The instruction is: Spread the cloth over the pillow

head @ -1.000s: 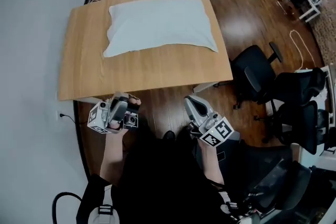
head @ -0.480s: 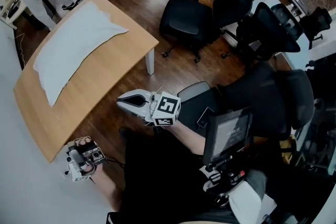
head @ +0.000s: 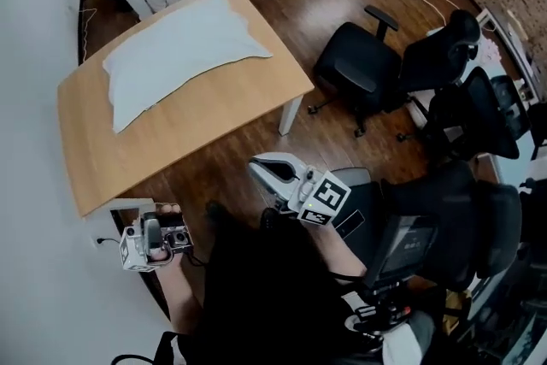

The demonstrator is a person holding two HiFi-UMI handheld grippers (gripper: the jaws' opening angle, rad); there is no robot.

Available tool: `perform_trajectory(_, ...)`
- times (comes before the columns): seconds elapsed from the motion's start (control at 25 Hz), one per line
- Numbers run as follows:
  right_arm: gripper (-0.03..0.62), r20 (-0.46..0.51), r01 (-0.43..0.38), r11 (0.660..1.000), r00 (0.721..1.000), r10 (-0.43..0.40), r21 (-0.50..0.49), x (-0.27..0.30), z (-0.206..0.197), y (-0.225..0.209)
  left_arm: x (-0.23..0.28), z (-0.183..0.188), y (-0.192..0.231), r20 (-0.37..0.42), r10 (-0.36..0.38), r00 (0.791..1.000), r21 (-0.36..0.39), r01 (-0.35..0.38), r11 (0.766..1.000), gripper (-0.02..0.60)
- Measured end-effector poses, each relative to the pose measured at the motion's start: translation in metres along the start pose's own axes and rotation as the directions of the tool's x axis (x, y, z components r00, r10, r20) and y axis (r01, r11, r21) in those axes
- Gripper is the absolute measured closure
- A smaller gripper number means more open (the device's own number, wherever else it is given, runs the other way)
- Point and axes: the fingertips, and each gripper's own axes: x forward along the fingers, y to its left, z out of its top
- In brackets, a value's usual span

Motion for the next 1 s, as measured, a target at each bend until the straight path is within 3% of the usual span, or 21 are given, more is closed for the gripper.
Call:
perform_trajectory(0.08,0.599,-0.02,-0.004,1.0,1.0,0.004,0.0,0.004,-0.003,0.003,0.011,-0.004,0.005,0.043,-0.015,0.999,-0.09,0.019,0.996,0.583)
perform_trajectory(0.16,0.599,-0.046,-0.015,1.0,0.999,0.015,0.004,0.011,-0.011,0.008,0.054,-0.025,-0.008,0.087,-0.122,0.989,-0.238,0.14,0.961,0.592)
perform_trajectory(0.24,0.599,-0.074,-0.027,1.0,0.997,0.027,-0.007,0.015,-0.018,0.015,0.112,-0.051,-0.034,0.154,-0.25,0.956,-0.385,0.291,0.876,0.572)
perform_trajectory(0.32,0.599,-0.098,-0.035,0.999,0.995,0.033,-0.021,0.017,-0.023,0.018,0.167,-0.07,-0.057,0.226,-0.323,0.919,-0.492,0.393,0.777,0.534)
perform_trajectory(0.36,0.599,-0.106,-0.037,0.999,0.994,0.034,-0.026,0.017,-0.025,0.018,0.189,-0.077,-0.065,0.25,-0.347,0.904,-0.52,0.428,0.739,0.506)
perform_trajectory(0.44,0.599,-0.114,-0.035,0.999,0.993,0.031,-0.031,0.016,-0.027,0.016,0.222,-0.087,-0.078,0.271,-0.4,0.876,-0.531,0.482,0.696,0.492)
perform_trajectory(0.6,0.599,-0.118,-0.023,0.999,0.993,0.019,-0.032,0.013,-0.029,0.009,0.263,-0.104,-0.11,0.236,-0.544,0.805,-0.495,0.581,0.646,0.437)
perform_trajectory(0.72,0.599,-0.118,-0.013,0.999,0.993,0.009,-0.031,0.011,-0.03,0.002,0.277,-0.113,-0.14,0.256,-0.658,0.709,-0.496,0.68,0.54,0.437)
perform_trajectory(0.8,0.599,-0.12,-0.007,0.999,0.993,0.003,-0.032,0.009,-0.031,-0.001,0.288,-0.111,-0.155,0.281,-0.695,0.662,-0.497,0.72,0.485,0.438)
perform_trajectory(0.92,0.599,-0.123,0.001,0.999,0.992,-0.005,-0.034,0.007,-0.033,-0.007,0.304,-0.092,-0.174,0.305,-0.72,0.623,-0.481,0.753,0.448,0.465)
perform_trajectory(1.0,0.599,-0.126,0.006,0.999,0.992,-0.011,-0.035,0.006,-0.034,-0.01,0.312,-0.076,-0.194,0.309,-0.757,0.575,-0.448,0.791,0.418,0.495)
